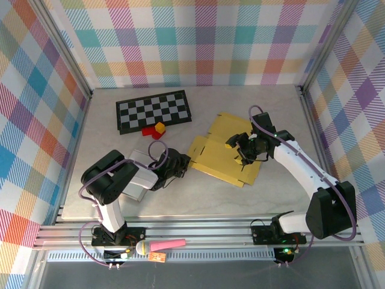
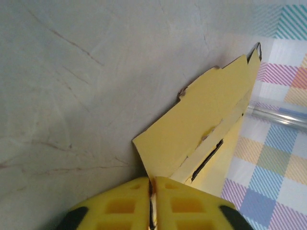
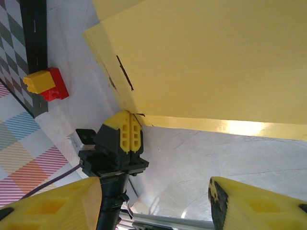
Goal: Fold the paper box
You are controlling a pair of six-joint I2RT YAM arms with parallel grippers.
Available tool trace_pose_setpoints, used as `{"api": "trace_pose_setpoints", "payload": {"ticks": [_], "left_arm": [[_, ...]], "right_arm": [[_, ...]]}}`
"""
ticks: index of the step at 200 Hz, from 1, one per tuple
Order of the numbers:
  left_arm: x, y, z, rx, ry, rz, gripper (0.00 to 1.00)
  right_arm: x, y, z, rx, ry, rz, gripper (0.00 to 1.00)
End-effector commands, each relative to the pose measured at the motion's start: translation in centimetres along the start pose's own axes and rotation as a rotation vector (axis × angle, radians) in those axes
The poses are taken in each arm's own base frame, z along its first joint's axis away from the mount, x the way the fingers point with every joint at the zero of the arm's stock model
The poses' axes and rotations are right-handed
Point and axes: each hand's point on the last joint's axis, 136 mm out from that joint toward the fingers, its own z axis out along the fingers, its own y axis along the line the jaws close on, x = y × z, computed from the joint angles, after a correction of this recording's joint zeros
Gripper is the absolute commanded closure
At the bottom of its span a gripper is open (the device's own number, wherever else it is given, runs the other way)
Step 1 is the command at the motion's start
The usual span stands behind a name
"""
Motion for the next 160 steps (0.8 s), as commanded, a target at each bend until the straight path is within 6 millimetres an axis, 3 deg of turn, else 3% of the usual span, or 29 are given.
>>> {"api": "trace_pose_setpoints", "payload": {"ticks": [1, 19, 60, 112, 135, 160], "left_arm": [[-0.6, -1.0, 0.3, 0.041, -0.034, -0.025, 0.96], [-0.7, -1.9, 0.4, 0.066, -0.041, -0.026, 1.00], [-0.8, -4.8, -0.6, 0.115, -0.060, -0.025, 1.00], [-0.4, -8.2, -2.3, 0.150, -0.069, -0.059, 1.00], [-0.2, -9.2, -2.8, 0.160, -0.065, -0.070, 1.00], [0.0, -9.9, -3.1, 0.168, -0.051, -0.082, 1.00]], "right_arm": [[0.2, 0.1, -0.7, -0.030, -0.014, 0.017, 0.39], [0.4, -0.5, -0.7, -0.036, -0.025, 0.034, 0.39], [1.4, -1.9, -0.2, -0.066, -0.094, 0.118, 0.37], [4.0, -3.6, 2.4, -0.131, -0.189, 0.306, 0.27], [4.5, -3.0, 3.8, -0.194, -0.233, 0.360, 0.21], [4.6, -1.0, 4.8, -0.262, -0.258, 0.369, 0.10]]}}
